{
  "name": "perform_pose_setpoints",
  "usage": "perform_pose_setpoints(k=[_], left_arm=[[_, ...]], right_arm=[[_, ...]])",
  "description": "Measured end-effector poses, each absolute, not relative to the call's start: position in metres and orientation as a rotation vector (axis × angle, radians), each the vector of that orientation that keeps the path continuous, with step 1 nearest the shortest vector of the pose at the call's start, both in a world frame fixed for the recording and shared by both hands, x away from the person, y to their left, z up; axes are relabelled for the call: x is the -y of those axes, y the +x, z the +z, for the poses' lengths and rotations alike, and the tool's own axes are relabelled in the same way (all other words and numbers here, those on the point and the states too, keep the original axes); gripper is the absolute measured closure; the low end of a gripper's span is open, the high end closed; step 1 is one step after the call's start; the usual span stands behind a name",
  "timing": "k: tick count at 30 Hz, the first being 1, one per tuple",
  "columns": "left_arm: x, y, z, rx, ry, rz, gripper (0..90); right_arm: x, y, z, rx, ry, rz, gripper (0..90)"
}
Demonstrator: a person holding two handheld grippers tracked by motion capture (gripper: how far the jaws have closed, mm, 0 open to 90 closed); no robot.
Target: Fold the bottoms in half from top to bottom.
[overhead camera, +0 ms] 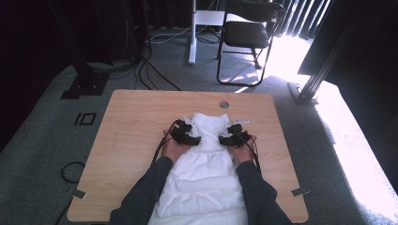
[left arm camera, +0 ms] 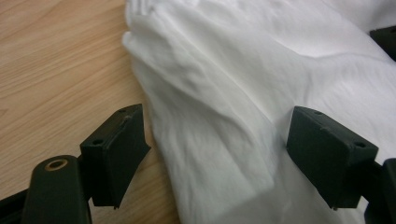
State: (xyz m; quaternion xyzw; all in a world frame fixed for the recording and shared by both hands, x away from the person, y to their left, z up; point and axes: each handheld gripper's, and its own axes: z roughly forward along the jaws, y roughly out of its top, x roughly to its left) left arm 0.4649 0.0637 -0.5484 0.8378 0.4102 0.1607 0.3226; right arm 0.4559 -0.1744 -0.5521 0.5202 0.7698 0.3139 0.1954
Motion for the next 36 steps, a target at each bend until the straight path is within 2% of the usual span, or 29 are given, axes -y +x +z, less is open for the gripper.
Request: perform_pose_setpoints(k=[1, 3, 4, 5, 7, 8, 10, 15, 24, 29, 33, 36], left_arm=[[-0.064, 0.464, -0.548, -1.061, 2.213, 0.423, 21.3], [-0.066, 0.464, -0.545, -1.043, 2.214, 0.383, 29.9], [-0.067, 0.464, -0.543, -1.04, 2.21, 0.36, 41.2], [-0.068, 0.465, -0.542, -1.043, 2.208, 0.324, 48.6], [-0.07, 0.467, -0.541, -1.032, 2.208, 0.256, 69.6], [-0.07, 0.468, -0.541, -1.031, 2.198, 0.22, 77.9], [-0.071, 0.468, -0.54, -1.025, 2.197, 0.218, 84.1], [-0.079, 0.469, -0.51, -0.962, 2.158, 0.275, 84.9], [-0.091, 0.479, -0.433, -0.858, 2.034, 0.419, 84.9], [-0.098, 0.48, -0.397, -0.825, 1.986, 0.498, 84.9], [-0.103, 0.478, -0.394, -0.828, 1.987, 0.494, 84.7], [-0.113, 0.463, -0.402, -0.82, 2.008, 0.422, 84.5]], right_arm=[[0.174, 0.456, -0.552, -2.162, 1.456, 0.875, 22.6], [0.175, 0.456, -0.551, -2.17, 1.453, 0.873, 26.6], [0.175, 0.455, -0.549, -2.183, 1.437, 0.883, 44.4], [0.174, 0.455, -0.547, -2.197, 1.431, 0.89, 55.4], [0.172, 0.455, -0.545, -2.236, 1.421, 0.898, 74.1], [0.171, 0.456, -0.544, -2.256, 1.421, 0.907, 81.1], [0.171, 0.46, -0.543, -2.275, 1.442, 0.923, 85.0], [0.177, 0.463, -0.529, -2.263, 1.42, 1.011, 85.5], [0.179, 0.47, -0.441, -2.081, 1.238, 1.195, 85.4], [0.174, 0.471, -0.407, -1.989, 1.175, 1.253, 85.3], [0.17, 0.47, -0.401, -2.0, 1.161, 1.262, 85.2], [0.166, 0.455, -0.406, -2.049, 1.136, 1.269, 85.2]])
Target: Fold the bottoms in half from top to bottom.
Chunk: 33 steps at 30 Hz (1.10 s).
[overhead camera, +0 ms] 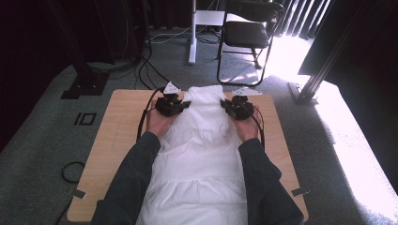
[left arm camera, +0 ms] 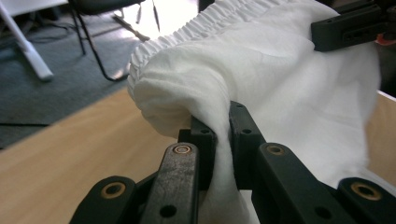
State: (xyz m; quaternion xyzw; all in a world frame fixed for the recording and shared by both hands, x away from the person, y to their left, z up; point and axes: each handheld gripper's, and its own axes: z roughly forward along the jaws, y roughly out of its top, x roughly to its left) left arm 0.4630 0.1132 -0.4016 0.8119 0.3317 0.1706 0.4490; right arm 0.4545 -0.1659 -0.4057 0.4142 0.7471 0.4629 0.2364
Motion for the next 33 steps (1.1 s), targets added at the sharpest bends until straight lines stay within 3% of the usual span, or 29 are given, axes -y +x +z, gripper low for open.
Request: perform_pose_setpoints(k=[9, 17, 23, 27, 33], left_arm=[[-0.125, 0.396, -0.426, -0.698, 2.066, 0.345, 83.6], [-0.11, 0.336, -0.481, -0.647, 2.302, 0.287, 82.6], [-0.098, 0.335, -0.52, -0.669, 2.449, 0.266, 82.3], [-0.102, 0.349, -0.53, -0.722, 2.407, 0.189, 82.3], [-0.104, 0.36, -0.532, -0.723, 2.388, 0.214, 82.3]], right_arm=[[0.171, 0.395, -0.437, -2.157, 1.053, 1.319, 84.6], [0.172, 0.344, -0.501, -2.337, 1.11, 1.246, 84.2], [0.165, 0.334, -0.531, -2.49, 1.113, 1.087, 83.7], [0.159, 0.34, -0.537, -2.503, 1.121, 1.025, 83.6], [0.156, 0.355, -0.54, -2.487, 1.155, 1.012, 83.5]])
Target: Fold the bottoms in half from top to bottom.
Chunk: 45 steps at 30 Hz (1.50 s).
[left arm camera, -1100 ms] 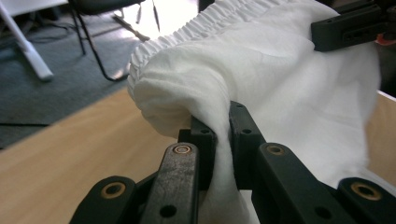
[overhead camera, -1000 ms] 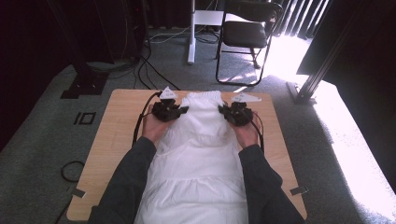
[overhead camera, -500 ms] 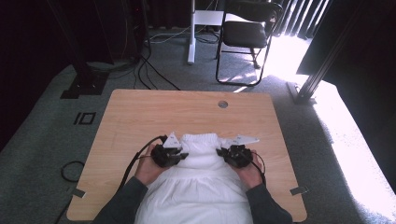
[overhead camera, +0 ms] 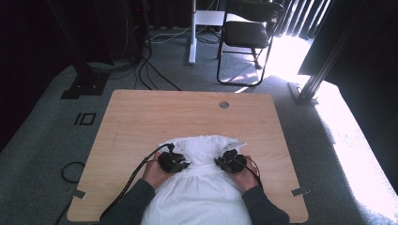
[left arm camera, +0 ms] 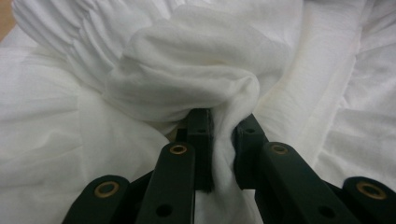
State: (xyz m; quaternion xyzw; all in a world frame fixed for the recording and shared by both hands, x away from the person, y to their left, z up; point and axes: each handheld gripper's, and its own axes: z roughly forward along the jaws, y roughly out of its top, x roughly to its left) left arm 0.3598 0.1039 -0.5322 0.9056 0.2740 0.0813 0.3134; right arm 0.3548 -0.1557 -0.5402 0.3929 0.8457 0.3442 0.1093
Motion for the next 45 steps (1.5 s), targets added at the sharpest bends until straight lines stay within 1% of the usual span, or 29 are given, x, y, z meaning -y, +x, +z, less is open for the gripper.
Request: perform_pose_setpoints(k=[10, 17, 23, 26, 32, 34, 37, 38, 39, 41, 45], left_arm=[[-0.107, 0.4, -0.537, -0.77, 2.316, 0.25, 82.5], [-0.114, 0.433, -0.543, -0.869, 2.191, 0.235, 82.9], [-0.1, 0.46, -0.535, -0.932, 2.262, 0.295, 83.0], [-0.098, 0.474, -0.535, -0.99, 2.229, 0.266, 83.0], [-0.091, 0.491, -0.531, -1.062, 2.228, 0.308, 82.9], [-0.092, 0.494, -0.528, -1.084, 2.202, 0.316, 83.0], [-0.097, 0.494, -0.519, -1.069, 2.159, 0.322, 83.6], [-0.104, 0.488, -0.502, -1.024, 2.103, 0.341, 83.6], [-0.106, 0.485, -0.493, -1.006, 2.071, 0.349, 83.9], [-0.11, 0.477, -0.474, -0.962, 2.031, 0.37, 84.3], [-0.113, 0.451, -0.437, -0.856, 1.994, 0.393, 84.5]], right_arm=[[0.152, 0.399, -0.542, -2.426, 1.226, 1.008, 83.3], [0.147, 0.438, -0.54, -2.392, 1.262, 0.978, 83.3], [0.138, 0.467, -0.538, -2.358, 1.283, 0.911, 83.3], [0.14, 0.478, -0.537, -2.328, 1.338, 0.901, 83.3], [0.14, 0.496, -0.536, -2.278, 1.437, 0.903, 83.4], [0.139, 0.498, -0.535, -2.274, 1.435, 0.901, 83.9], [0.141, 0.498, -0.53, -2.251, 1.444, 0.925, 84.5], [0.142, 0.497, -0.526, -2.231, 1.443, 0.952, 84.6], [0.147, 0.493, -0.511, -2.199, 1.404, 1.018, 84.6], [0.151, 0.488, -0.494, -2.175, 1.353, 1.076, 84.6], [0.158, 0.467, -0.458, -2.112, 1.236, 1.172, 84.7]])
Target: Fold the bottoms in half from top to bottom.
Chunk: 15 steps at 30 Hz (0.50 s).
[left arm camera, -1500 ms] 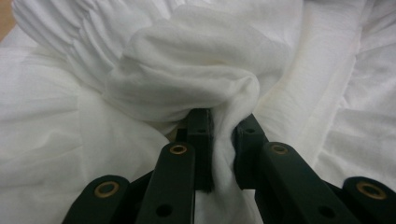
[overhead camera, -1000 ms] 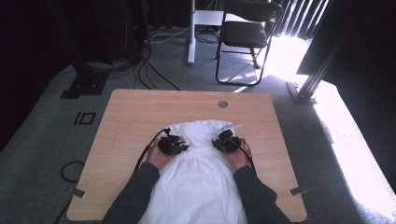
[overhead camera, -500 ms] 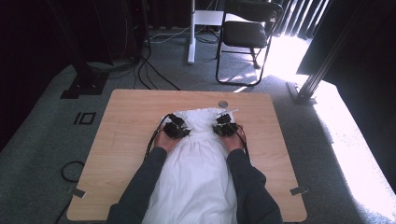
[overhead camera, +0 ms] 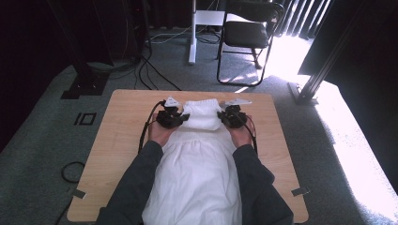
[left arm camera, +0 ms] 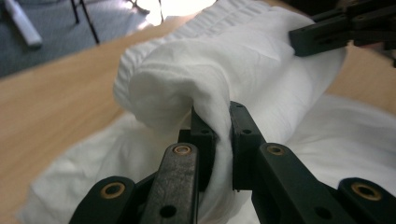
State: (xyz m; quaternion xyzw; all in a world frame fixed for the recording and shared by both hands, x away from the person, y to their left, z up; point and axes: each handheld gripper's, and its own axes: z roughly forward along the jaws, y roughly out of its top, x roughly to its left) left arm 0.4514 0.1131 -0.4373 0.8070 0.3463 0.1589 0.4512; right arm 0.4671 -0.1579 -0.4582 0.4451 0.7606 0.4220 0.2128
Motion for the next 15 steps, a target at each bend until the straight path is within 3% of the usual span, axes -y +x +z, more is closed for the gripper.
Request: perform_pose_setpoints(k=[4, 8, 15], left_arm=[[-0.116, 0.415, -0.41, -0.749, 1.973, 0.404, 84.4], [-0.119, 0.37, -0.405, -0.661, 1.977, 0.391, 84.2], [-0.122, 0.327, -0.458, -0.685, 2.019, 0.324, 84.0]], right_arm=[[0.171, 0.434, -0.426, -2.063, 1.13, 1.299, 84.7], [0.179, 0.393, -0.412, -2.068, 1.006, 1.33, 84.6], [0.18, 0.336, -0.453, -2.184, 0.94, 1.255, 84.4]])
